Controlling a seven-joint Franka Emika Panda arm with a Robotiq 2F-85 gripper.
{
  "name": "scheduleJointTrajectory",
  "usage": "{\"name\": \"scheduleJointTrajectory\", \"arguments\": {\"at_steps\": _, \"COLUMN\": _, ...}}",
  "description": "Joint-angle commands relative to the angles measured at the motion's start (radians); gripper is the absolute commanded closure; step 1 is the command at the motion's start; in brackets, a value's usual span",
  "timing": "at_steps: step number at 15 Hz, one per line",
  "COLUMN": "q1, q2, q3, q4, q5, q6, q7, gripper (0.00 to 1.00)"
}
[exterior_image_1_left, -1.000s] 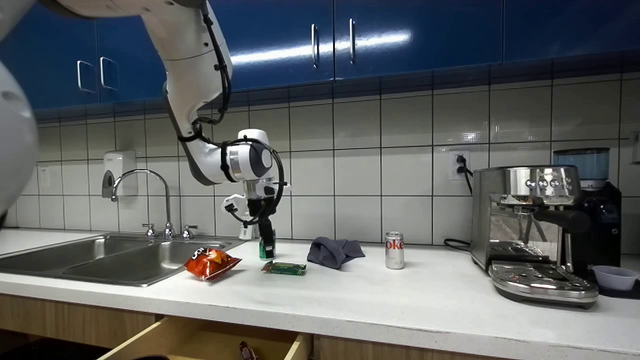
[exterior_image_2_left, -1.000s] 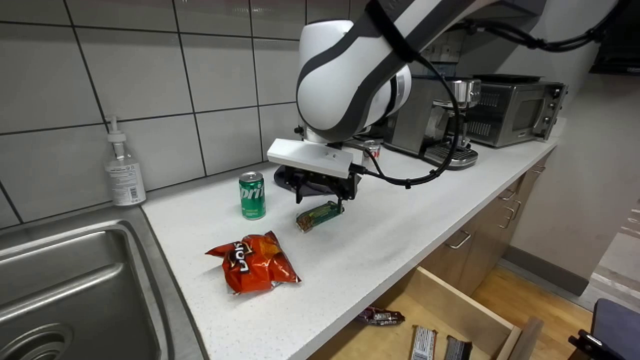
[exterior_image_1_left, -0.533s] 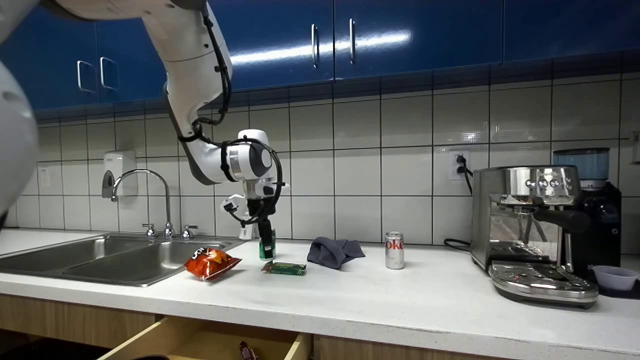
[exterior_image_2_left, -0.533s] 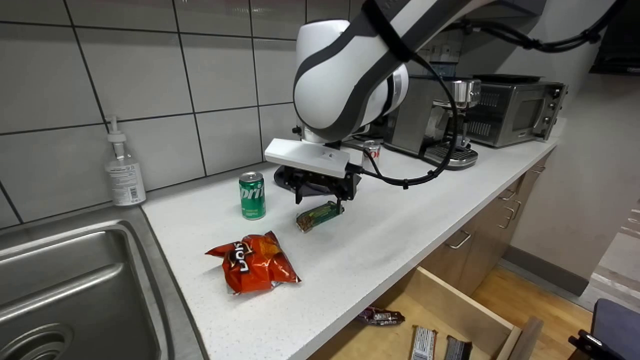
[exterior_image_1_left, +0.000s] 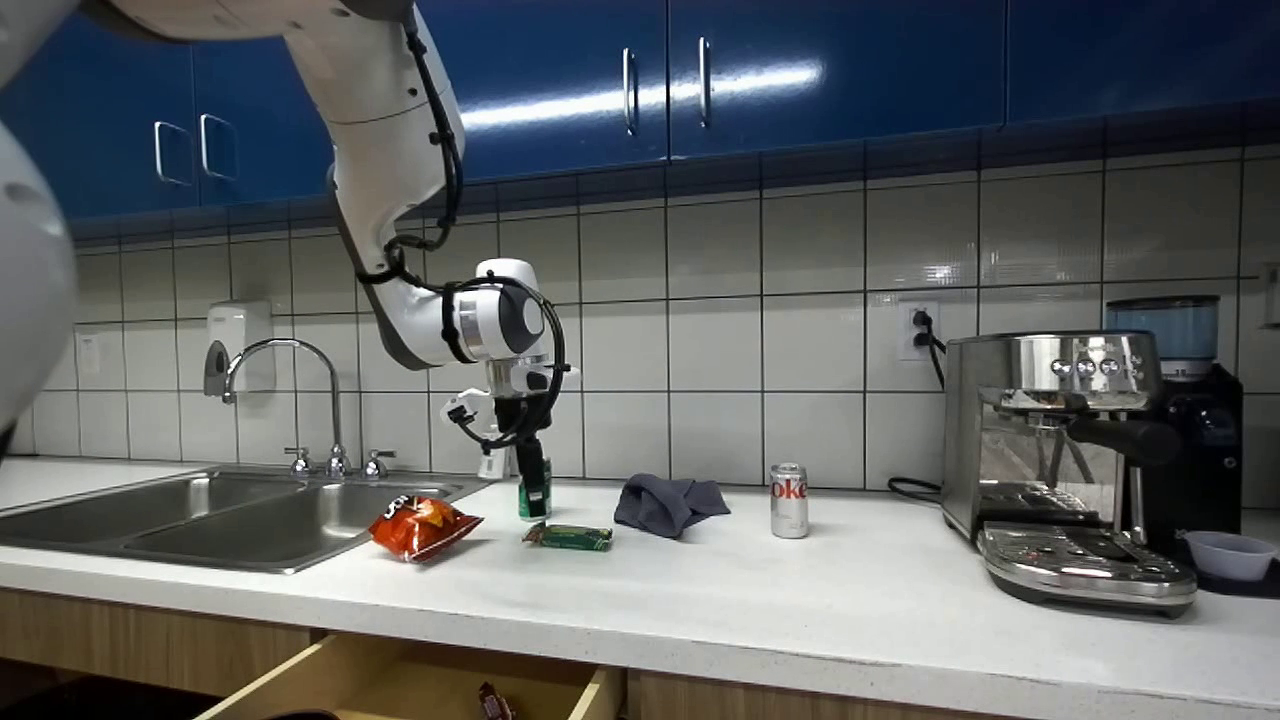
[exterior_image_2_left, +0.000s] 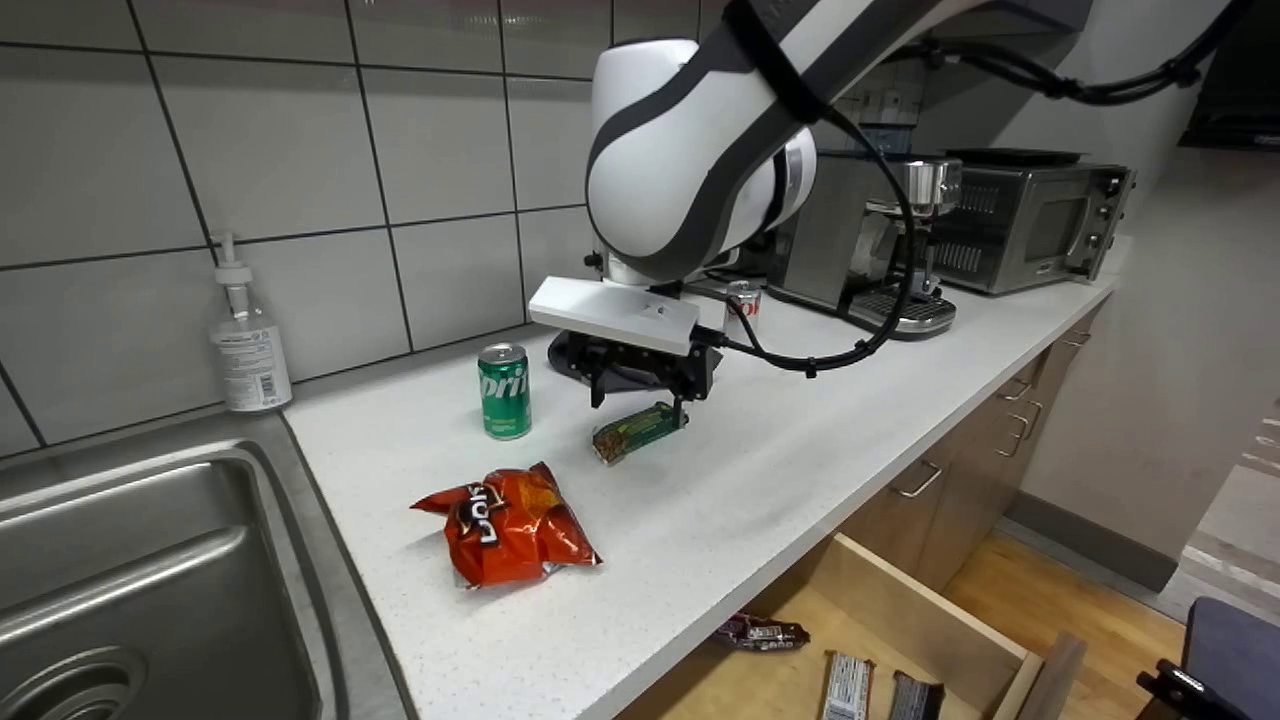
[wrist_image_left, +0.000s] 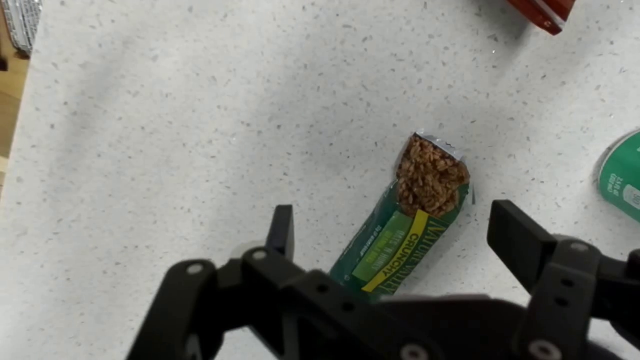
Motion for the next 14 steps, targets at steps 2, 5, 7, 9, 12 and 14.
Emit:
{"name": "scheduleJointTrajectory", "arguments": {"at_steps": 2, "q1": -0.002, "q2": 0.0, "q3": 0.002, "q4": 0.001, "q5": -0.001, "q6": -0.002, "q7": 0.0, "gripper": 0.0}}
{"name": "scheduleJointTrajectory", "arguments": {"at_steps": 5, "q1": -0.022, "q2": 0.009, "q3": 0.009, "q4": 0.001, "q5": 0.008, "q6": 0.037, "q7": -0.038, "gripper": 0.0}}
{"name": "scheduleJointTrajectory", "arguments": {"at_steps": 7, "q1": -0.04, "q2": 0.012, "q3": 0.013, "q4": 0.0, "q5": 0.029, "q6": 0.063, "q7": -0.051, "gripper": 0.0}}
{"name": "scheduleJointTrajectory", "arguments": {"at_steps": 9, "q1": -0.055, "q2": 0.018, "q3": 0.011, "q4": 0.002, "q5": 0.044, "q6": 0.088, "q7": -0.052, "gripper": 0.0}}
{"name": "scheduleJointTrajectory", "arguments": {"at_steps": 12, "q1": -0.073, "q2": 0.024, "q3": 0.017, "q4": 0.004, "q5": 0.081, "q6": 0.107, "q7": -0.063, "gripper": 0.0}}
{"name": "scheduleJointTrajectory", "arguments": {"at_steps": 14, "q1": -0.076, "q2": 0.031, "q3": 0.019, "q4": 0.012, "q5": 0.105, "q6": 0.106, "q7": -0.062, "gripper": 0.0}}
